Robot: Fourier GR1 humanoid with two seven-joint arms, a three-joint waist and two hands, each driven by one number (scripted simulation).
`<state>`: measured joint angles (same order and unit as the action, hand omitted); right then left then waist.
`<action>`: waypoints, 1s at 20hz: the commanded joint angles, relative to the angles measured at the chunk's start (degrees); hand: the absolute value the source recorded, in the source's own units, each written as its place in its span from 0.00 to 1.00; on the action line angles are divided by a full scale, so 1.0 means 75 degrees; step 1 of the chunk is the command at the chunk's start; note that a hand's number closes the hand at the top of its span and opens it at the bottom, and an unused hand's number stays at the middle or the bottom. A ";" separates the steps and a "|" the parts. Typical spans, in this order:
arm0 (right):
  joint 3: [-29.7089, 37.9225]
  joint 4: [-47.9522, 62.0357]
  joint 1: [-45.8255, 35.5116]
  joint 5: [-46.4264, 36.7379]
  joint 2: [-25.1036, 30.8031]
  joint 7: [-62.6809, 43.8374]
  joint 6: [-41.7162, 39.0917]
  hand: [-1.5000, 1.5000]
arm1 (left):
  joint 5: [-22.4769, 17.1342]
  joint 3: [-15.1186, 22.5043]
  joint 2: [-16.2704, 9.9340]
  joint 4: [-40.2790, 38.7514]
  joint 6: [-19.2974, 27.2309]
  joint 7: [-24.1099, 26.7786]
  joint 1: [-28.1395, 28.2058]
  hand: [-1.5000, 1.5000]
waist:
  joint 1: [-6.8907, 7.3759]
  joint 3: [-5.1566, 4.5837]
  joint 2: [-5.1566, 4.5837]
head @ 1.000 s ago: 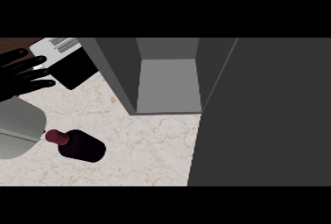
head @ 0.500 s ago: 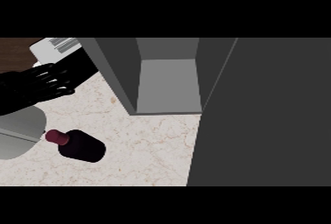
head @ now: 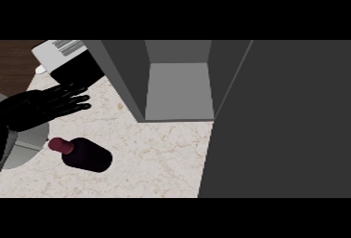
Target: Pick up the wine, place it into the cabinet and close the cabinet
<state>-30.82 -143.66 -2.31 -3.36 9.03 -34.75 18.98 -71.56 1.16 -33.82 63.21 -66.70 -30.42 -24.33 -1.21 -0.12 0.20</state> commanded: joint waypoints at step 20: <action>-0.0360 -0.1319 0.0016 -0.0654 0.0831 -0.0366 0.0675 0.00 | 0.4620 -0.2475 0.1668 -0.1573 -0.2434 0.1126 0.0342 0.00 | -0.0172 -0.0027 -0.0038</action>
<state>-32.88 -143.60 -4.44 -4.12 13.89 -34.07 23.25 -41.87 -14.75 -23.18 51.24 -74.96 -24.66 -23.87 -2.36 -0.28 -0.10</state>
